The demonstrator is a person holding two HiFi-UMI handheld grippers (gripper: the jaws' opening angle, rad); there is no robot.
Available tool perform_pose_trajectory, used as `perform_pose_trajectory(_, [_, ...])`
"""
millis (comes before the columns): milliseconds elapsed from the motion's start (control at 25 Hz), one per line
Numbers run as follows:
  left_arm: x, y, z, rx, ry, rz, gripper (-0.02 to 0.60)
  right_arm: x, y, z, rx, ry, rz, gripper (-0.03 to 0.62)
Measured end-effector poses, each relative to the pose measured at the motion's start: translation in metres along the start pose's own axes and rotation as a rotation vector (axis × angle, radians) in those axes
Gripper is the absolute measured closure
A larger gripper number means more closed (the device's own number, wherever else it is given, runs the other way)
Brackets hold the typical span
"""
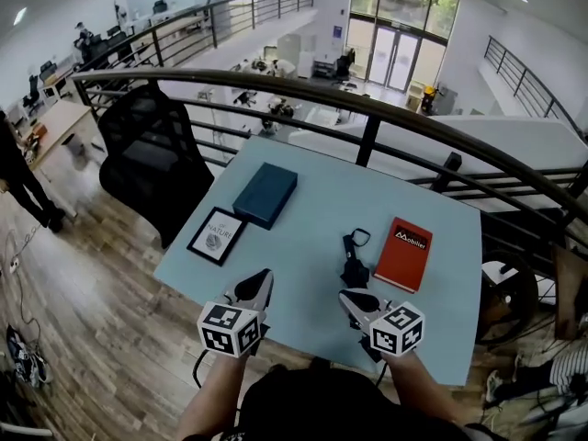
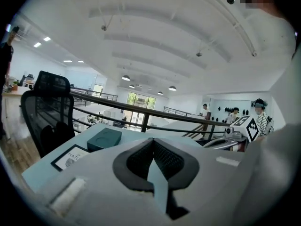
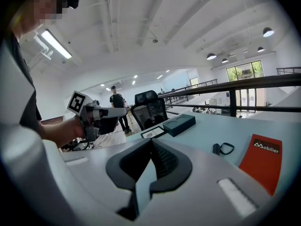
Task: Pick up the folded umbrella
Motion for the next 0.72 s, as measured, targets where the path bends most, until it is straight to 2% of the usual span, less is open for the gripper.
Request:
perform_pose_trajectory(280, [0.037, 0.059, 0.006, -0.055, 0.067, -0.076, 0.575, 0.072, -0.032, -0.007, 0.084, 0.089, -0.072, 0.578])
perform_pose_trajectory(400, [0.037, 0.079, 0.008, -0.068, 0.076, -0.089, 0.575, 0.096, -0.034, -0.008, 0.078, 0.116, -0.106, 0.514])
perform_pose_trajectory(560, [0.027, 0.111, 0.015, -0.073, 0.060, -0.108, 0.575, 0.130, -0.023, -0.008, 0.059, 0.212, -0.142, 0.441])
perform_pose_trajectory(720, [0.021, 0.139, 0.021, -0.089, 0.079, -0.149, 0.575, 0.152, -0.004, -0.011, -0.013, 0.224, -0.186, 0.383])
Point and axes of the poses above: the fingertips, and each gripper's own axes: y forward along the fingers, x to its right, z out of its top, the point moved 5 cm from there along -y, backward along the fingers, and after that the axes turned 2 degrees about -x, right-handed, at the moved point
